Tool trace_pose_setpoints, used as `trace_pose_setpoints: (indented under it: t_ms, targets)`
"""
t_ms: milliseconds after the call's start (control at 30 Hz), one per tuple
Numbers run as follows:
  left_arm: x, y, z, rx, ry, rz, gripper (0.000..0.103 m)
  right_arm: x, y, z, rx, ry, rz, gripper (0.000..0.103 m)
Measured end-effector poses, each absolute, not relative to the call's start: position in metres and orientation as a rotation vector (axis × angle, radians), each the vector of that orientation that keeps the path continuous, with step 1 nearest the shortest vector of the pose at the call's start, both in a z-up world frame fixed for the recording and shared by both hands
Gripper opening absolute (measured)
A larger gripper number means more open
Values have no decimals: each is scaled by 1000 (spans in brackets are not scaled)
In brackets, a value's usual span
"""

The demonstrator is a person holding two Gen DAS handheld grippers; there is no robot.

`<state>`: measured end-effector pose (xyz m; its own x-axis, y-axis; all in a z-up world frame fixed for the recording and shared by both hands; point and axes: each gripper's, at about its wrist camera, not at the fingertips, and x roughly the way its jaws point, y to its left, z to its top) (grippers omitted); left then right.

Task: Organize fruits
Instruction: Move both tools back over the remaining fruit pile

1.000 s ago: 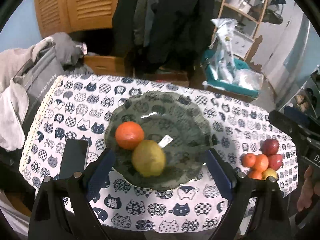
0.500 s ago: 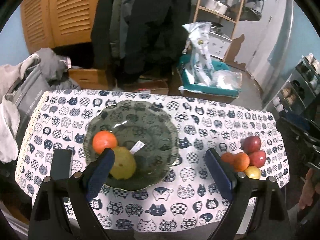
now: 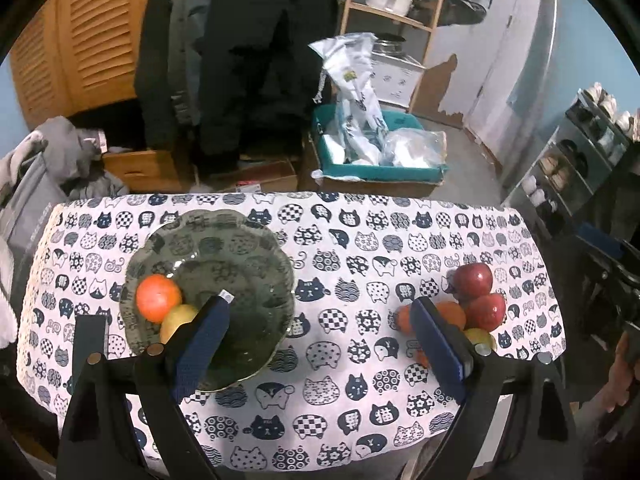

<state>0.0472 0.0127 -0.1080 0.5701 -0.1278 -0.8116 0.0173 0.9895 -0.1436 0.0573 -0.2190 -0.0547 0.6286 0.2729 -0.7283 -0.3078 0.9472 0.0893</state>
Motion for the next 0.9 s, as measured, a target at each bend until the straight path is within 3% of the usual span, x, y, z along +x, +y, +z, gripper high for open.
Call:
trace_pose_setpoints:
  t_ms: [367, 900]
  targets:
    - [62, -33, -129, -26, 994, -145, 93, 61, -259, -70, -21, 871, 263, 83]
    - [95, -106, -202, 192, 1131, -201, 93, 76, -307, -147, -3, 1069, 160, 83]
